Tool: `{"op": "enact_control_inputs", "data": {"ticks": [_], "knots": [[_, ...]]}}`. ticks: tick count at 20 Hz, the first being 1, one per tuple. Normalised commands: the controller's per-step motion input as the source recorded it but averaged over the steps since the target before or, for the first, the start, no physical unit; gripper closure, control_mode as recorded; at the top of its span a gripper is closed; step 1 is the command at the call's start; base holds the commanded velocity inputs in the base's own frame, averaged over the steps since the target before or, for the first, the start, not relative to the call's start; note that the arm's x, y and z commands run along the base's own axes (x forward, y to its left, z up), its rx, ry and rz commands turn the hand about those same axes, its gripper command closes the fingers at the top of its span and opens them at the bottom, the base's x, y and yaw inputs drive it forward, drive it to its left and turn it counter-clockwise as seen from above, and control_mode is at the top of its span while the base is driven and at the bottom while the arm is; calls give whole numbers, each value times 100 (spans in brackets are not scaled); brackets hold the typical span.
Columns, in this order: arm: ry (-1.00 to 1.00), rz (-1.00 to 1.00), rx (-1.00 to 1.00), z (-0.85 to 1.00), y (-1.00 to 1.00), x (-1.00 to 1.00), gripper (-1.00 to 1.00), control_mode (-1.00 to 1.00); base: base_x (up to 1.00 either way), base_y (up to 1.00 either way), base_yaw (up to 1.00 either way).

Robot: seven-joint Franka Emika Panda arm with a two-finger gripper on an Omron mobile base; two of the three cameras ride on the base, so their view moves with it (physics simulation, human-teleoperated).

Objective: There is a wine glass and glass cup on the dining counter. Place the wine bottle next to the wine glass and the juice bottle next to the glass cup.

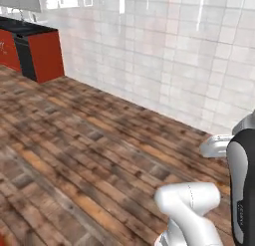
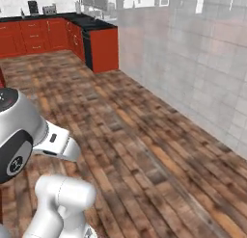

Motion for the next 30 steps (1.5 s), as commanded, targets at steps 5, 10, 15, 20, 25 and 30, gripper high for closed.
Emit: {"op": "enact_control_inputs", "data": {"ticks": [5, 10, 15, 20, 25, 30], "knots": [[0, 0, 0, 0, 0, 0, -100, 100, 36, 0, 74], [0, 0, 0, 0, 0, 0, -100, 100, 57, -1, 59], [0, 0, 0, 0, 0, 0, -100, 100, 86, -5, 29], [0, 0, 0, 0, 0, 0, -100, 100, 91, -4, 24], [0, 0, 0, 0, 0, 0, -100, 100, 94, -9, 16], [0, 0, 0, 0, 0, 0, -100, 100, 94, -12, 11]]}}
